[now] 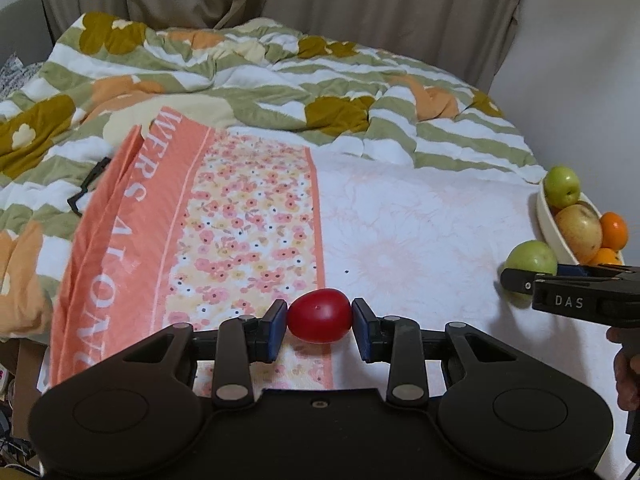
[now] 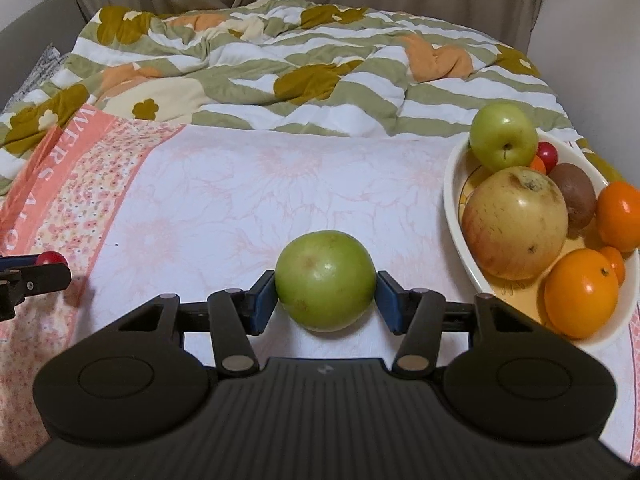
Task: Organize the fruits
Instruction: 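Carry the tomato and green apple to the bowl and release the tomato from the left tool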
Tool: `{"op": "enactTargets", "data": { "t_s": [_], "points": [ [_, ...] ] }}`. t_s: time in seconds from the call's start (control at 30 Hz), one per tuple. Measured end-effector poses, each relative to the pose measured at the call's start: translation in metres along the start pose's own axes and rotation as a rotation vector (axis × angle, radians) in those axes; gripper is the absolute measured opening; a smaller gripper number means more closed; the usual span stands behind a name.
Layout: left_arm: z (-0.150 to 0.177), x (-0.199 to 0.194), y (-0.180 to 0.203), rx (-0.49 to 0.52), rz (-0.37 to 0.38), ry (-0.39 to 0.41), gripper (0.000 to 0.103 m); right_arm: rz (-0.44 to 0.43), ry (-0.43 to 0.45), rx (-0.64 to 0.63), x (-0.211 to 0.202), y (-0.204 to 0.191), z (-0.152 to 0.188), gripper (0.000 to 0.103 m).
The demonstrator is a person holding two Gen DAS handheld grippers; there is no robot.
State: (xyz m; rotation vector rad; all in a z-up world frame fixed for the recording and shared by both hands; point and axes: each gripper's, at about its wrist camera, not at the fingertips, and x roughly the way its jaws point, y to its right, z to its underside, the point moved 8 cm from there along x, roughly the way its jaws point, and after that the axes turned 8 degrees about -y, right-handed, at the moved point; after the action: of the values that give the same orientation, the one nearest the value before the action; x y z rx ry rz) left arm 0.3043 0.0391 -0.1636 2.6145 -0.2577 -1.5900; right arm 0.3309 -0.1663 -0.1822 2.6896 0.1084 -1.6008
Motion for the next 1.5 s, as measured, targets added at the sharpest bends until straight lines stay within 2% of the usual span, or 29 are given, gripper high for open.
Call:
{"op": "enactTargets", "data": {
  "t_s": [0.4,0.77,1.07,1.27,1.5],
  "points": [
    [0.008,-0.055,0.022,0.04,0.05,0.103,0.039,0.005,0.074,0.034,-0.061,-0.003,0.017,0.068],
    [0.007,-0.106,0.068,0.135,0.152,0.201,0.039,0.041,0.158,0.105,-0.133,0.017,0.04,0.068],
    [0.006,-0.132,0.122,0.175,0.158,0.276,0.039,0.054,0.212,0.131,-0.175,0.07,0.053,0.068],
    [0.007,-0.141,0.164,0.136,0.134,0.308,0.039,0.019,0.22,0.093,-0.186,0.115,0.056,0.068],
    [0.0,-0.129,0.221,0.11,0.1,0.329,0.039,-0.019,0.228,0.041,-0.187,0.175,0.053,0.068]
  ]
}}
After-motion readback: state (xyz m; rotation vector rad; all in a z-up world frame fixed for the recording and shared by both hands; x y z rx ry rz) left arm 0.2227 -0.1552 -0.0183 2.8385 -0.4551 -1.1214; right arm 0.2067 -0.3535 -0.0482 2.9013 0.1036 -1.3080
